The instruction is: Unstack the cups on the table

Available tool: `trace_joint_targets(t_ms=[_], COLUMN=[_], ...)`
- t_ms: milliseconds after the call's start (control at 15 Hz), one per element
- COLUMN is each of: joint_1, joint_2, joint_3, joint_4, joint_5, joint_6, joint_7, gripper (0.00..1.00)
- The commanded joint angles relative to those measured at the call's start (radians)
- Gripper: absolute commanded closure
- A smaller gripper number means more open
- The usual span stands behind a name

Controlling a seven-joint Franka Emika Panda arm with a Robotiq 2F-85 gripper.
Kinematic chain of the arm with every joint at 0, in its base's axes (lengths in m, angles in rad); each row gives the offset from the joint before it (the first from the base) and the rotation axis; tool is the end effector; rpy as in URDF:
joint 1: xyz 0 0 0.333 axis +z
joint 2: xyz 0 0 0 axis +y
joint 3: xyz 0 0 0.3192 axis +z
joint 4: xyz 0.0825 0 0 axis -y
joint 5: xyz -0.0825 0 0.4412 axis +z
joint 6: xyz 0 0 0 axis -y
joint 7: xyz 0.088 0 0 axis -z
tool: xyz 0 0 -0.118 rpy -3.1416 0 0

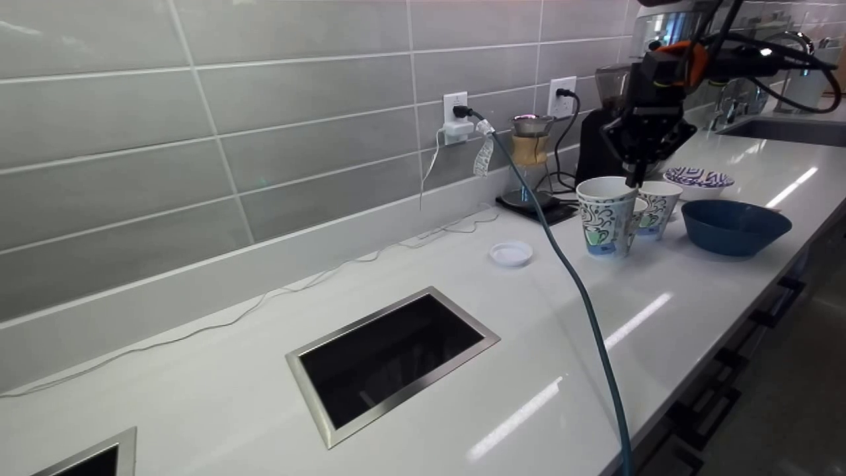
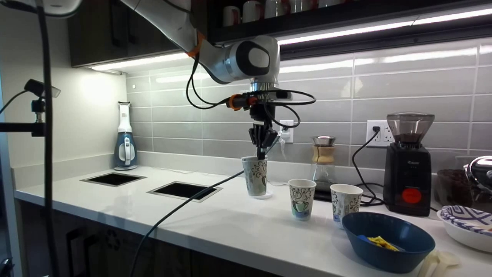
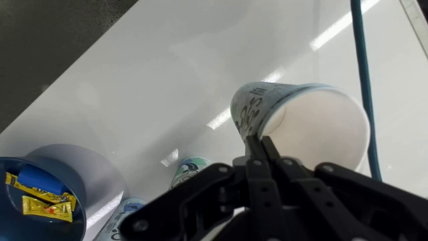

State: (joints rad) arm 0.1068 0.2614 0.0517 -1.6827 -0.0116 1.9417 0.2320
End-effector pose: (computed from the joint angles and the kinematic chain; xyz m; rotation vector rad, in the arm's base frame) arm 0.6826 0.1058 0.4180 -3.1375 0.1115 0.0039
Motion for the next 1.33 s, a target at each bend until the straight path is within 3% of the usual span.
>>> trace_joint_targets(t_ms=[0,67,133,200,267,333,467,533,600,667,800,867,933,1000,1067,1133,1200,1267], joint_1=[0.021,0.021,0.044,0.048,0.041,0.016,0.047,0.012,0.011,0.045,0.01,0.047,0.046,0.009,0.044,0.048,0.009,0.054], joint_2=[-0.006,-0.009,-0.009,-0.003,0.001,-0.012,-0.002,-0.007,-0.012,-0.003,-0.019,-0.004,-0.004,-0.019,-0.003,-0.01,-0.017,-0.006], joint_3=[0.005,0.012,-0.019,-0.024,-0.007,0.026,-0.024,0.028,0.033,-0.018,0.04,-0.013,-0.017,0.039,-0.01,-0.022,0.037,-0.029], joint_4=[-0.005,-0.007,-0.008,0.001,0.007,-0.006,0.011,0.0,-0.004,0.007,-0.008,-0.005,-0.004,-0.012,-0.013,-0.021,-0.013,-0.02], joint_5=[-0.065,-0.058,-0.182,-0.213,-0.179,-0.07,-0.273,-0.084,-0.071,-0.258,-0.05,-0.247,-0.269,-0.075,-0.243,-0.287,-0.083,-0.311], joint_6=[-0.099,-0.106,-0.035,-0.037,-0.076,-0.077,-0.011,-0.056,-0.044,0.024,-0.032,0.075,0.094,0.023,0.107,0.155,0.054,0.167], joint_7=[0.01,0.001,0.118,0.144,0.094,-0.04,0.085,-0.075,-0.109,0.034,-0.137,0.028,0.028,-0.138,0.03,0.058,-0.125,0.088], gripper=[0.99,0.99,0.99,0.99,0.99,0.99,0.99,0.99,0.99,0.99,0.99,0.99,0.99,0.99,0.99,0.99,0.99,0.99])
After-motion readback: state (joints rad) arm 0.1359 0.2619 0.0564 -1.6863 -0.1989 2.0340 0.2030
